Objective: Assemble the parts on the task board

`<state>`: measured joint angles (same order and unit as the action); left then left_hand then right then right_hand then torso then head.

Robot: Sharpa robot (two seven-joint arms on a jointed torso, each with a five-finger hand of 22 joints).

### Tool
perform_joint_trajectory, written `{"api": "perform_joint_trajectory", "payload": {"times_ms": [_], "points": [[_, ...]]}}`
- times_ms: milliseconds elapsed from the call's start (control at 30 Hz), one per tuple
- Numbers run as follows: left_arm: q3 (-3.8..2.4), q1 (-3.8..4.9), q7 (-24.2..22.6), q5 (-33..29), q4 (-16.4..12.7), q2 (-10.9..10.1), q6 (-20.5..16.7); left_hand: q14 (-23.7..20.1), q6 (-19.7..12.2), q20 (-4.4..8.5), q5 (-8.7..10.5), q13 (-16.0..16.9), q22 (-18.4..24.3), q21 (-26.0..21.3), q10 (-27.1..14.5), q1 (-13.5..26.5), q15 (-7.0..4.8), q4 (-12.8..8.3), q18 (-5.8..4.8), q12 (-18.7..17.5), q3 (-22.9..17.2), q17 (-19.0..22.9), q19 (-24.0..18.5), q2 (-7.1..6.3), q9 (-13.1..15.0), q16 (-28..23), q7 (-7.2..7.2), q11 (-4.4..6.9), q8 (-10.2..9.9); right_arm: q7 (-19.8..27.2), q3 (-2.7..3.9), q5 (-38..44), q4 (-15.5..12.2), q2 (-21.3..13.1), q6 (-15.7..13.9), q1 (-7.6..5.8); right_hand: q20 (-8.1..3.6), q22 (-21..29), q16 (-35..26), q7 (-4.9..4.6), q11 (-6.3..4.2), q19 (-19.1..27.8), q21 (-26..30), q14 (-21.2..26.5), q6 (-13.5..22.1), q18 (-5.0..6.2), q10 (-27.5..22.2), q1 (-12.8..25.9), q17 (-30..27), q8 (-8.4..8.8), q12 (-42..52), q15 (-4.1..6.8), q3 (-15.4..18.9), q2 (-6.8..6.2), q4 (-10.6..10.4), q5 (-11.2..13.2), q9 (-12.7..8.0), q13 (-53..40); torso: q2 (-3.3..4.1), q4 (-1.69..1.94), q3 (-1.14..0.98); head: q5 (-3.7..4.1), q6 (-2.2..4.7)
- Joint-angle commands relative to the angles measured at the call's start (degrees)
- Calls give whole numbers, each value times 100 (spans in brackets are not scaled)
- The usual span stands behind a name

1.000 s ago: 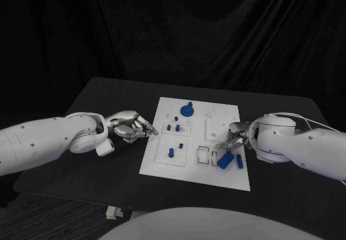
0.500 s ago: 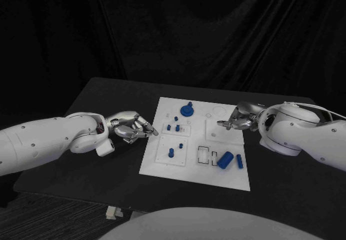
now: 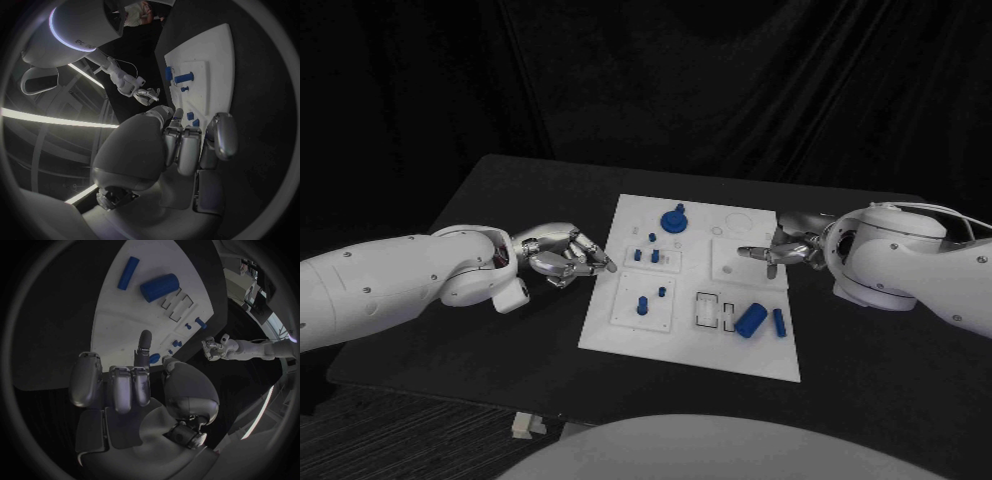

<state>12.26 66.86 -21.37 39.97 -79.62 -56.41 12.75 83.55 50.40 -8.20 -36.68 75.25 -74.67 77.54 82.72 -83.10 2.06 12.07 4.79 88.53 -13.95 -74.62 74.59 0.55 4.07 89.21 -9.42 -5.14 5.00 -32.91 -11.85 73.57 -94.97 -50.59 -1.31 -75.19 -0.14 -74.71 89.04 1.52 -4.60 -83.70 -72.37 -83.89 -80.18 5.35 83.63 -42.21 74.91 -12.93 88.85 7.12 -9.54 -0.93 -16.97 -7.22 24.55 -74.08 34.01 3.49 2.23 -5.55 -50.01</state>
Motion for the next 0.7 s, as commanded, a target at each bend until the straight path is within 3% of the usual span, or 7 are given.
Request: {"api": "perform_joint_trajectory", "payload": {"times_ms": [33,267,700], "points": [[-4,-13,-34,-36,-4,8,77,645,78,-19,-107,1475,-690,-7,728,25,3,-63,-59,147,-212,-1538,58,96,25,79,-13,11,108,-282,2,74,1,0,659,41,-57,-1035,96,6,-19,9,-44,-611,-54,-161,637,236,1509,-63,115,33,239,42,15,92,86,-1592,1,-1,1,-12,1],[-3,-19,-41,-36,3,0,82,645,79,-20,-111,1475,-694,-3,728,25,3,-65,-60,147,-227,-1538,63,105,24,79,-13,10,108,-325,2,75,7,-9,979,180,-72,-1055,96,62,-69,-18,-108,-611,-261,-176,637,398,1509,-101,115,59,496,267,16,144,98,-1592,8,2,0,-6,1],[-3,-39,-45,-36,30,9,92,645,79,-20,-111,1475,-694,-3,728,25,3,-65,-60,147,-227,-1538,63,105,24,79,-13,10,108,-352,2,65,14,1,1182,353,-76,-1067,96,57,-69,-35,-151,-611,-227,-185,637,403,1509,-68,115,67,554,299,18,154,83,-1592,4,0,0,-3,1]]}}
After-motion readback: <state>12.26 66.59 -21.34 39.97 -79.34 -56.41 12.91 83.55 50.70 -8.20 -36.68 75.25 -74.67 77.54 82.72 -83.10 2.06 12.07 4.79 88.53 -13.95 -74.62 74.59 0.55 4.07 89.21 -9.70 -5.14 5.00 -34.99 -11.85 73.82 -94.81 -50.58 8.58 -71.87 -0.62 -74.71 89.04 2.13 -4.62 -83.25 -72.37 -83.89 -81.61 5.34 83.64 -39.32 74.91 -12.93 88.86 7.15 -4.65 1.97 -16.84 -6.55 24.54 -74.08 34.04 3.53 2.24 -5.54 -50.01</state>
